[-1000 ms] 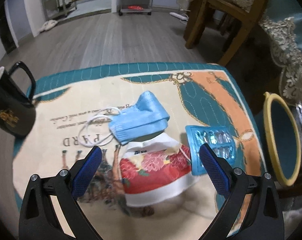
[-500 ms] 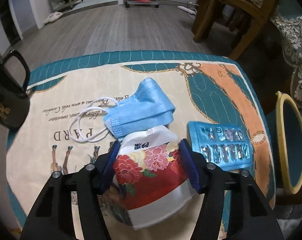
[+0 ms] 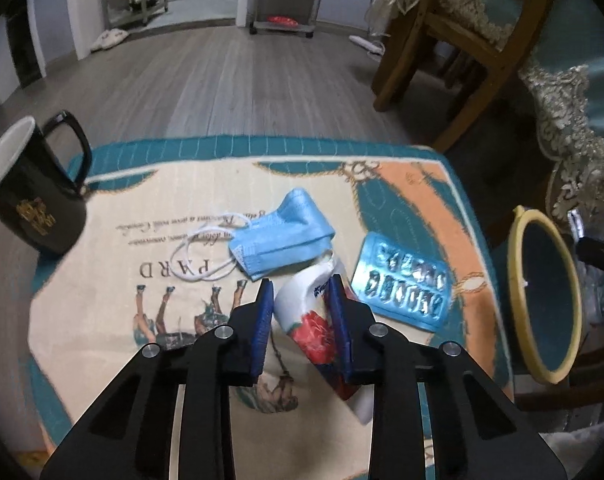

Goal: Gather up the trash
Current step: 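Drop the silver packet into the bin with the right gripper while the left drops the red bag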

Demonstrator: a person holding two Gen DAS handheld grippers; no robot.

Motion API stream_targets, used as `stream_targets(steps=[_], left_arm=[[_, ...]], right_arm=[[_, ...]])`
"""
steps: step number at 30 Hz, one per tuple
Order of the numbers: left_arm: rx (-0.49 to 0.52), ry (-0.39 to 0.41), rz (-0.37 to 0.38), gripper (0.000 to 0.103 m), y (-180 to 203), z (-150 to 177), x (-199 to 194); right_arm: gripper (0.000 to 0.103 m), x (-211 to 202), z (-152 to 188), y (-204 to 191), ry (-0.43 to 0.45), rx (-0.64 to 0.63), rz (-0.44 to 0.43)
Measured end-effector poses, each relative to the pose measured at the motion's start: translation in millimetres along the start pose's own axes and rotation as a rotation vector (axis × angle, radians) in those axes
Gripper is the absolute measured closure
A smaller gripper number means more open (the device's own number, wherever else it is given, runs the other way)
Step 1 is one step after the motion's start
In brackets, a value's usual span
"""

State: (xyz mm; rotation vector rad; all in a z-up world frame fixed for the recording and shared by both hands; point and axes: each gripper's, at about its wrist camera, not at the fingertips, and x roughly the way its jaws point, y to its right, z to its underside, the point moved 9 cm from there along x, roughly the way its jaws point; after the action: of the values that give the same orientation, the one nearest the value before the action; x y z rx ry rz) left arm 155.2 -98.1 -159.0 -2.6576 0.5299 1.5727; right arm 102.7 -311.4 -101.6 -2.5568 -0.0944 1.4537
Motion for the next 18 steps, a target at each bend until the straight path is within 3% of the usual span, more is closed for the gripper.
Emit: stream_targets(steps=[10, 18], left_arm=[[0.144, 0.163, -0.036, 0.074, 31, -33, -47], [0.243, 0.215, 0.05, 0.074, 92, -42, -57]], right_arm=[[0.074, -13, -5, 30, 0.031, 0.06, 0.046], [0.074, -26, -2, 77, 0.036, 0.073, 0.178]])
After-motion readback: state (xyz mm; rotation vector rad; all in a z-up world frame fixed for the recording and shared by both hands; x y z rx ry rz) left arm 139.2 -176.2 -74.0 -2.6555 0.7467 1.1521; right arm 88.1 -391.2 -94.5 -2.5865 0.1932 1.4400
